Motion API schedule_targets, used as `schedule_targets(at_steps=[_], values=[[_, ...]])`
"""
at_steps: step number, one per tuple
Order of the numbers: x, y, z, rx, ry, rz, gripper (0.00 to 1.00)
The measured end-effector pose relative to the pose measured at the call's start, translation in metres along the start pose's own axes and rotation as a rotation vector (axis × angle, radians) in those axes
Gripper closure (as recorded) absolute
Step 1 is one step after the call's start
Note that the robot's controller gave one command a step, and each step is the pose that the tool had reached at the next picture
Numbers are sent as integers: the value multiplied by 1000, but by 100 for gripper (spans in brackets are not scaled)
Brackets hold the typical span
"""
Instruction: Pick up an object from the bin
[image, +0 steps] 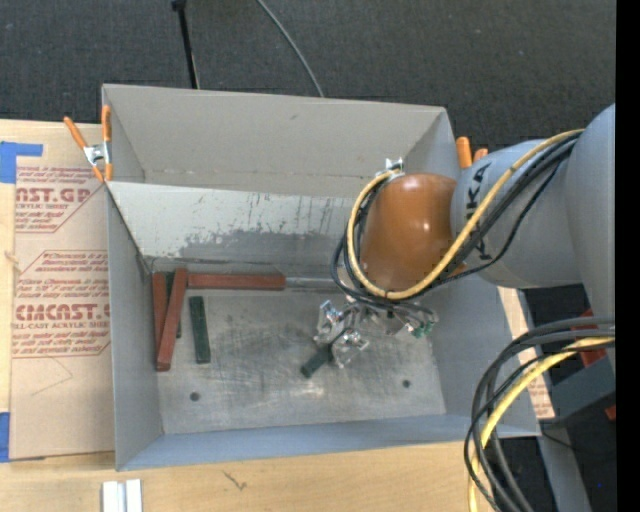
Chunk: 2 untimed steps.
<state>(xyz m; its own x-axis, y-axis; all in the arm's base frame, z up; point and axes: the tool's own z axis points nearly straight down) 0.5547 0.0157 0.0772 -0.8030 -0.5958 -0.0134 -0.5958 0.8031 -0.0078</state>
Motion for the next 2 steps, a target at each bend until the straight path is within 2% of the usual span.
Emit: schedule_targets(at_steps=[1, 2], values=[[0, 0, 0, 0, 0, 0, 100], [20, 12, -152, -6, 8, -37, 100]])
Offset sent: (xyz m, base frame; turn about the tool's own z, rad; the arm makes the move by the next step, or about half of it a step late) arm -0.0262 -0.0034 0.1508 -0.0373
